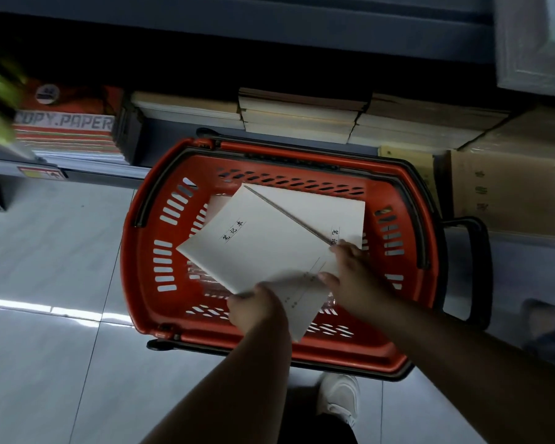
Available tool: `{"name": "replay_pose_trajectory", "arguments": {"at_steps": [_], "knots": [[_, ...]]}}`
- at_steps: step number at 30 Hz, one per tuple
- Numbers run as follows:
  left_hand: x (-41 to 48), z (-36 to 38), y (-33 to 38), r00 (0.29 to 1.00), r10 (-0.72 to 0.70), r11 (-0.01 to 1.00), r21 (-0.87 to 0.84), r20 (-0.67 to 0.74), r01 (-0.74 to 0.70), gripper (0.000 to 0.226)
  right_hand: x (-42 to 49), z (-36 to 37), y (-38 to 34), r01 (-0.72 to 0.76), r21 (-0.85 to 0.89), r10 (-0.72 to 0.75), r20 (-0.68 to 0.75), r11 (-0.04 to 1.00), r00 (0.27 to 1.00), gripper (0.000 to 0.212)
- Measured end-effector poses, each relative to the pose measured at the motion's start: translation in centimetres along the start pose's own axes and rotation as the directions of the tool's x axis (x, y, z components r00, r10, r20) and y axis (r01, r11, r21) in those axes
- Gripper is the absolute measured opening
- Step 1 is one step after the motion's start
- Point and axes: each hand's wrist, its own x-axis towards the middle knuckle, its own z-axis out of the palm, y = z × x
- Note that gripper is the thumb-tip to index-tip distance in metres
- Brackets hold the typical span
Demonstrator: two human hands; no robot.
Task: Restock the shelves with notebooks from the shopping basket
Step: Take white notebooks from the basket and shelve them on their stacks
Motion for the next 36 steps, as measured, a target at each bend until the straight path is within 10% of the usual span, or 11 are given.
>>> {"name": "replay_pose_trajectory", "arguments": {"at_steps": [7, 14, 22, 29, 36], "knots": [[0.8, 0.8, 1.6, 0.988, -0.083, 0.993, 0.091, 0.129, 0.072, 0.038, 3.5, -0.1, 1.6, -0.201, 0.113, 0.182, 0.161, 0.973, 0.97, 0.077], [1.3, -1.8, 1.0, 0.989, -0.096, 0.993, -0.053, 0.114, 0.102, 0.049, 4.1, 0.6, 1.1, -0.229, 0.209, 0.215, 0.087, 0.951, 0.973, 0.031], [0.6, -6.4, 2.2, 0.946, 0.263, 0.947, 0.139, 0.19, -0.291, 0.033, -0.1, -1.9, -1.3, -0.276, 0.47, 0.24, 0.137, 0.838, 0.961, 0.019], [-6.0, -10.1, 6.5, 0.921, 0.342, 0.919, 0.139, 0.185, -0.369, 0.033, -4.2, -9.2, -4.6, -0.295, 0.641, 0.273, 0.136, 0.709, 0.952, 0.04], [-13.7, -13.3, 11.4, 0.861, 0.449, 0.879, 0.054, 0.24, -0.474, 0.027, -8.6, -16.4, -7.2, -0.134, 0.6, 0.179, -0.017, 0.789, 0.984, 0.037]]}}
